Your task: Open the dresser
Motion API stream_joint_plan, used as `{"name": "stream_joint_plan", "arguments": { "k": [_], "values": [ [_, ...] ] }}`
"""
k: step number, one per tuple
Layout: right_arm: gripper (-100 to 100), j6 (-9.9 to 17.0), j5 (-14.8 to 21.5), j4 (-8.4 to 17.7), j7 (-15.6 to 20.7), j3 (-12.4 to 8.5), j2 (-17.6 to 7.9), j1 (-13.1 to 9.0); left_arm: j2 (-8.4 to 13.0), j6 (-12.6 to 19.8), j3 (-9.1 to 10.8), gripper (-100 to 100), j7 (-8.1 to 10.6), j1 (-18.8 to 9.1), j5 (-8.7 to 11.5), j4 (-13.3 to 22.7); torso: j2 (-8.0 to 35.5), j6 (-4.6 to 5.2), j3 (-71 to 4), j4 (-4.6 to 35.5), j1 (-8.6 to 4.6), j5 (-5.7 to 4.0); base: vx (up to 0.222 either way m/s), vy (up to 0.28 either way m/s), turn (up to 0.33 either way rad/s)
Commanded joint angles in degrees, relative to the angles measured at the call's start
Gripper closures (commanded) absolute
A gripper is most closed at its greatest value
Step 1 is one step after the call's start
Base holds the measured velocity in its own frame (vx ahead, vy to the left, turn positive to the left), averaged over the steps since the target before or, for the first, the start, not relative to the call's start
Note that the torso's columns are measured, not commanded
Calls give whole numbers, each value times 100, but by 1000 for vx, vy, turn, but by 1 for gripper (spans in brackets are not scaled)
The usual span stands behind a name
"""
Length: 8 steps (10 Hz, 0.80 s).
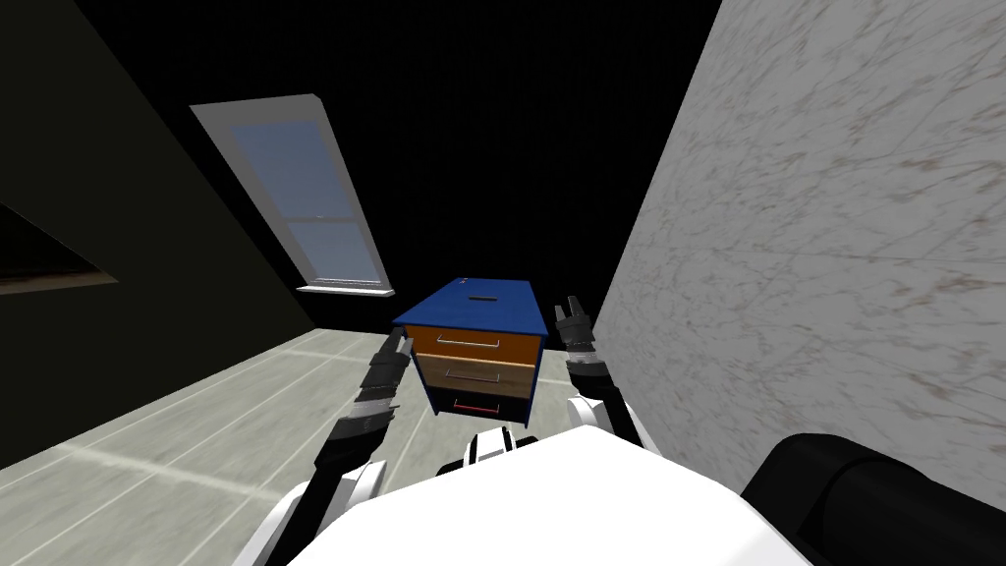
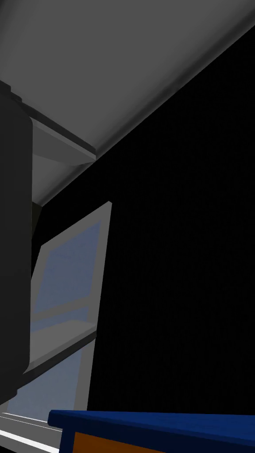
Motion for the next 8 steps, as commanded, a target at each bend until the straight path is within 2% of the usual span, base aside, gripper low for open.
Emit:
{"name": "stream_joint_plan", "arguments": {
  "k": [1, 8],
  "values": [
    [0, 0, 0, 0, 0, 0, 0, 0, -41, -25, -30, -100, -72, -91, -46, 307, 0, 0, 0, 0, -1, 0, 20, 12, -34],
    [0, 0, 0, 0, 0, 0, 0, 0, -187, -80, -108, -100, -265, -320, -170, 1162, 2, 0, 1, 0, -3, -1, 22, 15, -40]
  ]
}}
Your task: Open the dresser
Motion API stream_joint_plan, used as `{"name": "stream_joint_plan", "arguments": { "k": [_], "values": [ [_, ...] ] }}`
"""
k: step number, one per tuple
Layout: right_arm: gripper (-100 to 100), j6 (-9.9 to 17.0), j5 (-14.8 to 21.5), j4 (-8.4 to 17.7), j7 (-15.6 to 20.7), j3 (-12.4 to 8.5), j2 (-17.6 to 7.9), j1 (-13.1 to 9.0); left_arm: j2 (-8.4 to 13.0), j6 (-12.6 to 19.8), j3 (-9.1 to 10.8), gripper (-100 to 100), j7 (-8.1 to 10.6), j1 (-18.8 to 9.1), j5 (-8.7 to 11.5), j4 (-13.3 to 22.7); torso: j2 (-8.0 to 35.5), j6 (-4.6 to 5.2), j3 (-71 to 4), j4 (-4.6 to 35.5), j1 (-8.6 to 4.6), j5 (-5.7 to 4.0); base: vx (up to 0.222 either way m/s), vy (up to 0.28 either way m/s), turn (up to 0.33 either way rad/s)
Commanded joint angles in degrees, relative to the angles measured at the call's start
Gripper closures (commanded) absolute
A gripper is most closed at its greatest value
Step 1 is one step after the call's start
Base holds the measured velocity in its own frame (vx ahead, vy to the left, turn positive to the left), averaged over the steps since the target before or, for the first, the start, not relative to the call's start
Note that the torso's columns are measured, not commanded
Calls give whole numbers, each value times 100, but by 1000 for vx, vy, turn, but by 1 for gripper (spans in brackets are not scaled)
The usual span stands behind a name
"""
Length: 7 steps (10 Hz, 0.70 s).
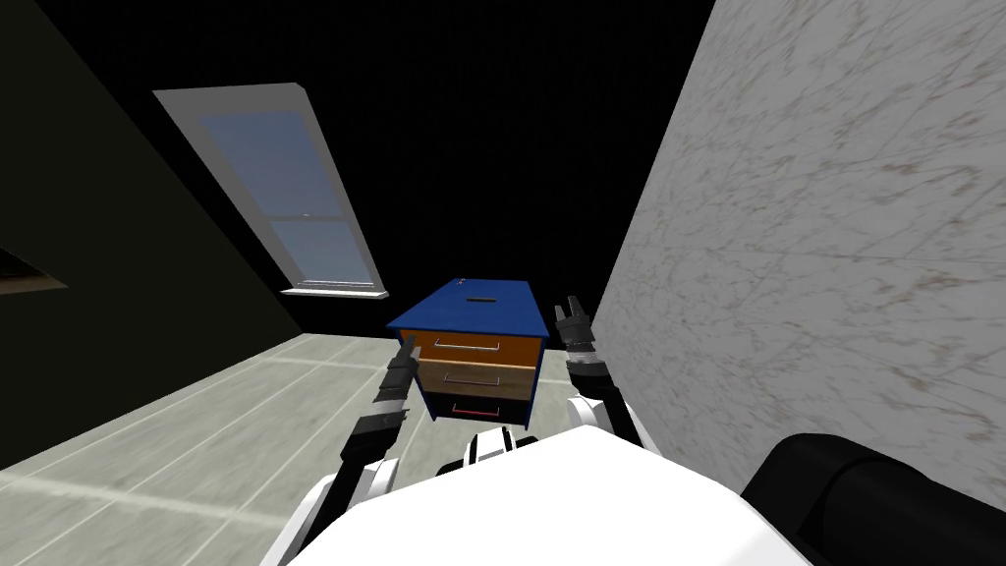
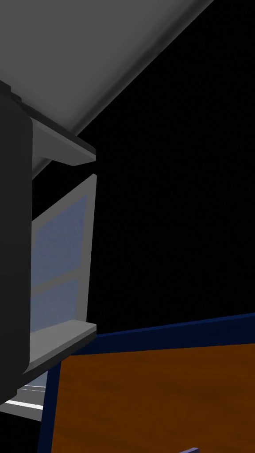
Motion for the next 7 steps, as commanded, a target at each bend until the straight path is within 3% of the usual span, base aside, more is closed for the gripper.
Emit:
{"name": "stream_joint_plan", "arguments": {
  "k": [1, 7],
  "values": [
    [0, 0, 0, 0, 0, 0, 0, 0, -9, -6, -38, -100, -83, -93, -53, 316, -3, 1, -2, -1, 2, 0, 24, 13, -45],
    [0, 0, 0, 0, 0, 0, 0, 0, -18, -59, -112, -100, -267, -312, -172, 1135, -3, 0, -2, -1, 1, 0, 25, 19, -45]
  ]
}}
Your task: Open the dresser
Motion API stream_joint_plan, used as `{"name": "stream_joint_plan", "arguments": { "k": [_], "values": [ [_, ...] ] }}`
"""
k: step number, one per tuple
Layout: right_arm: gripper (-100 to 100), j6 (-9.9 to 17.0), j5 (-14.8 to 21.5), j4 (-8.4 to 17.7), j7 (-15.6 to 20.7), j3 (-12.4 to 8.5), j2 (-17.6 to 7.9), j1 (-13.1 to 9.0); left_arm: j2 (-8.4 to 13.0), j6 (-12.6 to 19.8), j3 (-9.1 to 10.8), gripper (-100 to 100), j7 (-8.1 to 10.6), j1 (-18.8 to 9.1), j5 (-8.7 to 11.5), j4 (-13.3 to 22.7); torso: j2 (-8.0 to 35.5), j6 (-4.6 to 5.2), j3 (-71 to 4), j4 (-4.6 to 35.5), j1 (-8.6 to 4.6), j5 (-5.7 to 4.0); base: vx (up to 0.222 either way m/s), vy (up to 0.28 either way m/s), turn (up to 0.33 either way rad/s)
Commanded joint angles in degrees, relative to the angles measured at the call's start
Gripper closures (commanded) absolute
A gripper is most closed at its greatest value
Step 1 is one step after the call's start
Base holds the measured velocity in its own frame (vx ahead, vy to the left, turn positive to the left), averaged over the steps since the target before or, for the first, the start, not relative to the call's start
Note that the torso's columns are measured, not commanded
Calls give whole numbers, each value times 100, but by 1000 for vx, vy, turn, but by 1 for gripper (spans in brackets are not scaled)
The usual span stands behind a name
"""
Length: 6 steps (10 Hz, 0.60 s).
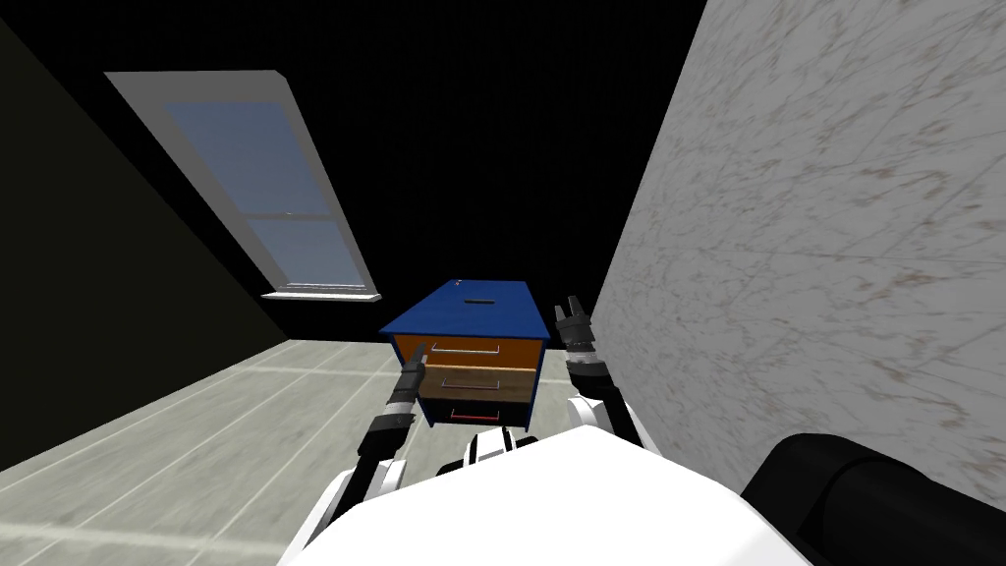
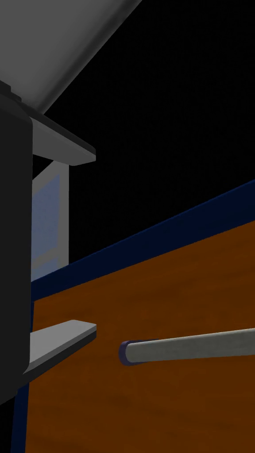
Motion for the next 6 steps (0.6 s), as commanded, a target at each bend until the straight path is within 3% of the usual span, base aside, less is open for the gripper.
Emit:
{"name": "stream_joint_plan", "arguments": {
  "k": [1, 6],
  "values": [
    [0, 0, 0, 0, 0, 0, 0, 0, -14, -46, -40, -100, -90, -66, -53, 331, 2, 0, 1, 0, 1, 0, 23, 19, -35],
    [0, 0, 0, 0, 0, 0, 0, 0, 51, -83, -93, -100, -223, -224, -139, 920, 2, 0, 1, 0, 2, 1, 22, 17, -41]
  ]
}}
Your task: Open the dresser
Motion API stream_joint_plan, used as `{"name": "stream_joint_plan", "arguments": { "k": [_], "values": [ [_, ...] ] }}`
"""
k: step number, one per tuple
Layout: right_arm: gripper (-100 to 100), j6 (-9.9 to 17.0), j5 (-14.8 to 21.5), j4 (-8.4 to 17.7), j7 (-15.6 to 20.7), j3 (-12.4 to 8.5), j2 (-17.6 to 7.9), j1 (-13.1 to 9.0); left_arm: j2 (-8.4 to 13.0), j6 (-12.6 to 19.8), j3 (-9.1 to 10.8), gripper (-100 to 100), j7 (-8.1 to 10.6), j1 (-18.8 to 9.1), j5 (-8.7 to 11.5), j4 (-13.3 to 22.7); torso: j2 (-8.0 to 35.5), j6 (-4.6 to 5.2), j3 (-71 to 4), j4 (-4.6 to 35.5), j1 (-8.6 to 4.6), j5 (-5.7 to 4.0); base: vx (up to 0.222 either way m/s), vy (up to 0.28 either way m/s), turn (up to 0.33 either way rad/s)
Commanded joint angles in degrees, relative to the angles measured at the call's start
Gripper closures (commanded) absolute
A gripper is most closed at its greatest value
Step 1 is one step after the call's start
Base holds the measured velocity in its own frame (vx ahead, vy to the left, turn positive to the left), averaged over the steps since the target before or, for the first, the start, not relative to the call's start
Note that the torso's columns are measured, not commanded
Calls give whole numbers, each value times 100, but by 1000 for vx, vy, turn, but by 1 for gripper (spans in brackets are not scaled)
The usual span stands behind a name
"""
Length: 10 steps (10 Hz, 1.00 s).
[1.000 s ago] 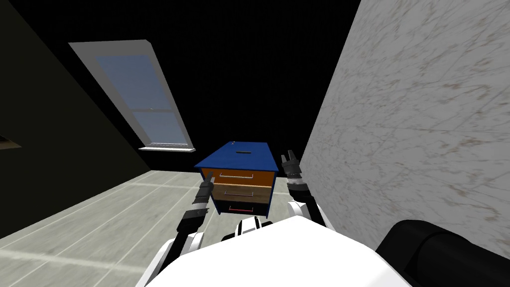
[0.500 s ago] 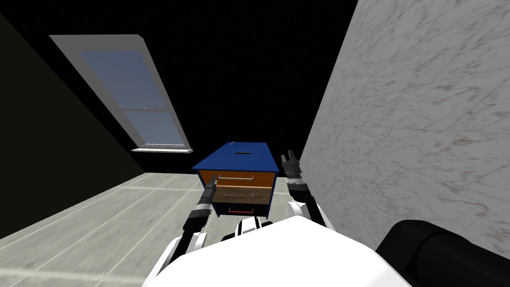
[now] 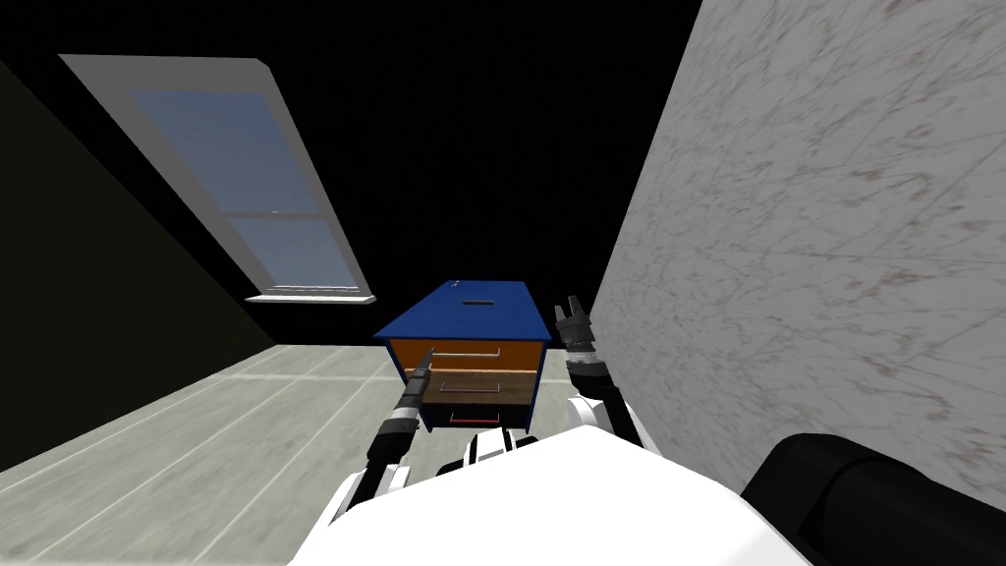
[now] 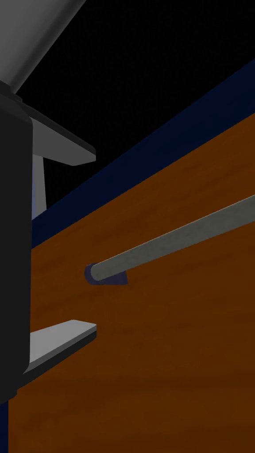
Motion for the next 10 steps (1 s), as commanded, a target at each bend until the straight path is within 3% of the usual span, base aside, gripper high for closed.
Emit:
{"name": "stream_joint_plan", "arguments": {
  "k": [1, 3, 5, 6, 7, 10],
  "values": [
    [0, 0, 0, 0, 0, 0, 0, 0, 65, 8, -14, -100, -47, -96, -32, 275, 1, 0, 1, 0, 0, 0, 21, 16, -34],
    [0, 0, 0, 0, 0, 0, 0, 0, 97, -6, -32, -100, -93, -150, -61, 479, 1, 0, 1, 0, -2, -1, 17, 14, -35],
    [0, 0, 0, 0, 0, 0, 0, 0, 99, 154, -22, -100, -53, -155, -54, 288, 3, -1, 2, 1, -3, -1, 39, 2, -19],
    [0, 0, 0, 0, 0, 0, 0, 1, 80, 48, -23, -100, -77, -150, -56, 377, -15, 1, -8, -3, -6, -2, 45, -3, -8],
    [0, 0, 0, 0, 0, 0, 0, 0, 81, 69, -22, 100, -74, -154, -56, 367, -5, -1, -4, -3, -3, -1, 7, -1, 2],
    [0, 1, 0, 1, 0, 0, 0, -3, 140, 90, -78, 100, -22, 1, -69, 160, 26, 1, 20, -17, 16, 14, -167, 17, 26]
  ]
}}
